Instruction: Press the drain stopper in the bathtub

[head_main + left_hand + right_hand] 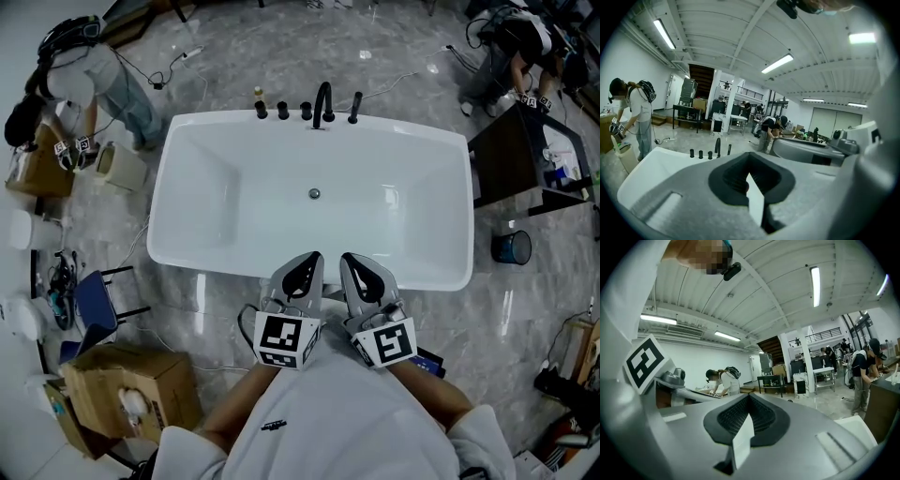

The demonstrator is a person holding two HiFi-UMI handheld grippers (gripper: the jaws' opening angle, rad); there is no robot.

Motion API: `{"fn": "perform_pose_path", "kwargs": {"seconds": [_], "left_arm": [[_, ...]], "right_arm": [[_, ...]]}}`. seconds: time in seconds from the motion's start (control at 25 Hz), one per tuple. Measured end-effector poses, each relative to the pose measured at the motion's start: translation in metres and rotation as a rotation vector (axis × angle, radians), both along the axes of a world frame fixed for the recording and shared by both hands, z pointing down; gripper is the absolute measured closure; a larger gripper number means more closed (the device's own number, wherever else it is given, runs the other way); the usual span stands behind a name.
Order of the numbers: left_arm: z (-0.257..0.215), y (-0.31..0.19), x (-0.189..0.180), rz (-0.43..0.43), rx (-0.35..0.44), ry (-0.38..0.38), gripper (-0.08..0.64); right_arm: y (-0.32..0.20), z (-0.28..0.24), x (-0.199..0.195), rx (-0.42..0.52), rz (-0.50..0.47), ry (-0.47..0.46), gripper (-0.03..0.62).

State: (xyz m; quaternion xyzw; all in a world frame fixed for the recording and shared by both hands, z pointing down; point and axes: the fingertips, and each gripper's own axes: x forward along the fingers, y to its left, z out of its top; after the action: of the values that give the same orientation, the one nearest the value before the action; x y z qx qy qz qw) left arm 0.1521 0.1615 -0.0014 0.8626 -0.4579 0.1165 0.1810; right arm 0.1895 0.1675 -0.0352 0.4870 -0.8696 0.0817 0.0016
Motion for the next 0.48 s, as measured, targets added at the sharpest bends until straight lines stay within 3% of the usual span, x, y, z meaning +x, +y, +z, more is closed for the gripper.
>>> {"fn": "perform_pose_path", "kwargs": {"seconds": [0.2,0.48], "left_arm": [[0.002,0.001,0.004,-0.002,0.017,-0.050,0.561],[0.009,-0.001,0.010,-0.021,-0.005,-0.056,0.561]], "right_arm": [[0.000,0.005,0.006,-0.030,-0.007,-0.009,0.594],[-0.004,0.012,0.014,-0.063,-0.018,-0.038,0.595]]}}
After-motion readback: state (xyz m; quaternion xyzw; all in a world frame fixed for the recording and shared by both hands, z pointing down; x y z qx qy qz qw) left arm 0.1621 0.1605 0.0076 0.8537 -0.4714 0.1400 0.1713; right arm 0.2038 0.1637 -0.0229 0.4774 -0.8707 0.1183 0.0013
